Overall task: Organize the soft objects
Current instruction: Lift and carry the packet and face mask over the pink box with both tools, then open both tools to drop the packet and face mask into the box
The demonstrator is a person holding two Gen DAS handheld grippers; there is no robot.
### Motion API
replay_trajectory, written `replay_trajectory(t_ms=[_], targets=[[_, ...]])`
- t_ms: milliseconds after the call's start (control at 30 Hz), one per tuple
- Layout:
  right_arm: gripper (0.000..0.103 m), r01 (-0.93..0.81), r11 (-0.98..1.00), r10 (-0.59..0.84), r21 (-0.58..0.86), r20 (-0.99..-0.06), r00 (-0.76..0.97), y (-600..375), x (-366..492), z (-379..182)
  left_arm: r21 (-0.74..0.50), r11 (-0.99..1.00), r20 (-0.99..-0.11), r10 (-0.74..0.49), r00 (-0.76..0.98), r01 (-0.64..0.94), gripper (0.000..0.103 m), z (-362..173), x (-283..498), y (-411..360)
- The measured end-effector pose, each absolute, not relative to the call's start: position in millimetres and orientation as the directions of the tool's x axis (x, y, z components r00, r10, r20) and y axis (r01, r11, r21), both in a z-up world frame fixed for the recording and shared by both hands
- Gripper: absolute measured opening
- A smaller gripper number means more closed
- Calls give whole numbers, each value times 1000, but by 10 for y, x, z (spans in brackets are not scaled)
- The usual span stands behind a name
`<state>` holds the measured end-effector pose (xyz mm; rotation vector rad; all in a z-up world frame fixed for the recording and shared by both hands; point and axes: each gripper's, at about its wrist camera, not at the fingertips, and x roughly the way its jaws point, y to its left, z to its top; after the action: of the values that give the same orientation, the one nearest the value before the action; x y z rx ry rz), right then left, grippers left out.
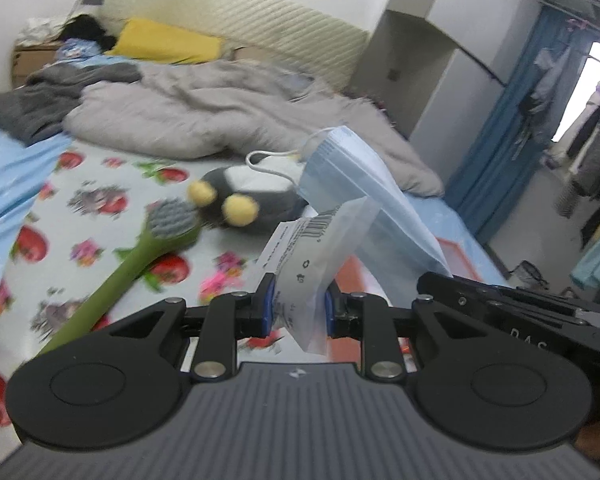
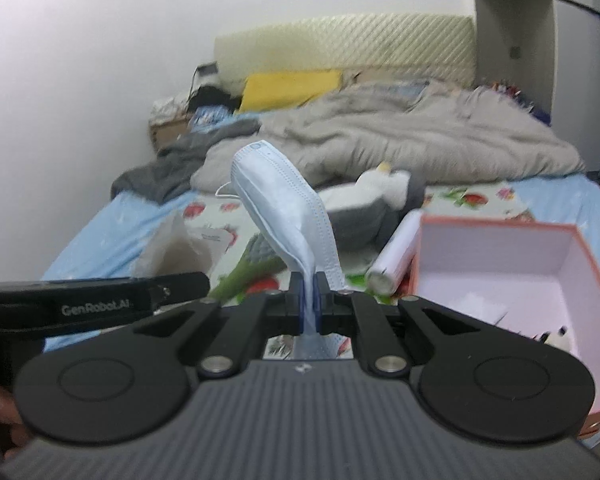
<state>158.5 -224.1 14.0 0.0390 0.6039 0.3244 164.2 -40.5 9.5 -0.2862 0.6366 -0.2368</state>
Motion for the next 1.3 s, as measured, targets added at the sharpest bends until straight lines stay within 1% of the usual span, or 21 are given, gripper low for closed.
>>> replay_trajectory(t_ms=[167,333,500,667,900,1067,1133,1300], targets=[[8,-242,962,273,128,-508,817,-2475,1629,378,-338,917,-531,-371,762,210,27,325,1878,-750],[8,-172,977,212,125,-486,848,-2793,1730,558,-344,893,-532,-439,724,288,27,453,2143,-1170],[8,-87,989,136,121,-493,859,-3170,1838,662,-342,866,-555,-499,665,363,27,462,2372,-1625],[8,-5,988,86,152,-532,842,-3592,1919,633,-330,850,-594,-525,610,410,27,326,2588,-2025],[8,125,976,14,180,-620,784,-4069,2014,290,-366,839,-689,-535,489,402,27,-196,2935,-2408],[8,204,960,-16,190,-692,721,-4318,2052,-117,-385,844,-737,-525,426,374,27,-580,3098,-2504],[9,241,947,-12,214,-722,692,-4425,2058,-302,-390,848,-752,-518,407,358,27,-702,3121,-2501],[10,302,927,-22,224,-769,638,-4560,2084,-613,-417,851,-777,-516,361,319,27,-948,3168,-2515]])
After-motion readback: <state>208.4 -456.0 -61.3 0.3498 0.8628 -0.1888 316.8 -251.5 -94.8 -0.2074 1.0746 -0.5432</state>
